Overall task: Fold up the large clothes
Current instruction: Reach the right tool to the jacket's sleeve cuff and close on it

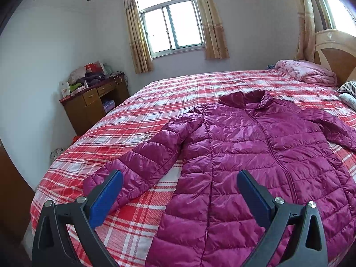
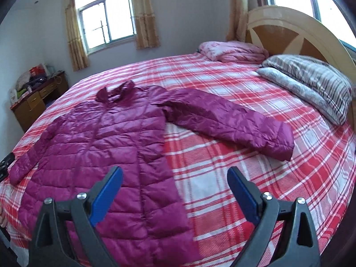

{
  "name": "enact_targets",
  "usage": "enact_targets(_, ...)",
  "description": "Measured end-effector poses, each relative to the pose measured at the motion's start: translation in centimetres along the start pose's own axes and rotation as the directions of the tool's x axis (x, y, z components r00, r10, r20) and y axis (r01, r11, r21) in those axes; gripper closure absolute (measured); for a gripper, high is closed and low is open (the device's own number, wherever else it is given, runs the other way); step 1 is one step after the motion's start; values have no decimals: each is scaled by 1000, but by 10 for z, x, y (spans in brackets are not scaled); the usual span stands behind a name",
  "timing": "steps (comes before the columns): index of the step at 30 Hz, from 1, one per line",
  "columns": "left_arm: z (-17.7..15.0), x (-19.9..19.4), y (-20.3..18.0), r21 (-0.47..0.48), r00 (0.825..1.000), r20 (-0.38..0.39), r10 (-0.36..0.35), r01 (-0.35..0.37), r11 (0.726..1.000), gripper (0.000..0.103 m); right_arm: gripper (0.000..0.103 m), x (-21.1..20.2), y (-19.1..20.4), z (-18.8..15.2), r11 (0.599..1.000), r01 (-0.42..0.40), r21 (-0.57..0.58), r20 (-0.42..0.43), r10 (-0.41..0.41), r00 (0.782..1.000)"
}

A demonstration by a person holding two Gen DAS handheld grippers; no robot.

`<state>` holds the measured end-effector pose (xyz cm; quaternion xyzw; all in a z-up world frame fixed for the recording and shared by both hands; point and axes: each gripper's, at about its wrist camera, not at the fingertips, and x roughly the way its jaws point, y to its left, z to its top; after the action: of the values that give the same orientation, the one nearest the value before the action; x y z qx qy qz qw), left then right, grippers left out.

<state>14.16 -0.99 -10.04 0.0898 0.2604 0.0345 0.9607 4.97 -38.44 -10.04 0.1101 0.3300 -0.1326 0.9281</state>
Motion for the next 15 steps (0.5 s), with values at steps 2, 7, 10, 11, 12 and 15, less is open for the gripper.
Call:
enact_targets(2,1,23,-1,-5,1000,-14,12,-12,1000,1,7,19,-29,5,997,38,72,-32,-36,999)
enact_targets(7,3,81,-2,-10,995,-80,53,-54,998,1,7,50,-96,16,964,106,244,-89,-87,992)
enact_targets(10,7,110,2,-18,990,-109,86,-88,996,1,7,61,-129,24,929,133,345,-103,-103,989)
enact_targets(11,8,116,4,-23,989,-117,92,-95,995,1,7,64,-138,26,918,142,370,-104,-111,988)
enact_targets(12,8,123,4,-24,988,-124,95,-98,995,1,7,68,-146,28,909,146,390,-106,-114,988)
enact_targets(15,7,141,3,-18,982,-149,112,-116,993,1,17,79,-166,32,888,164,430,-129,-119,984)
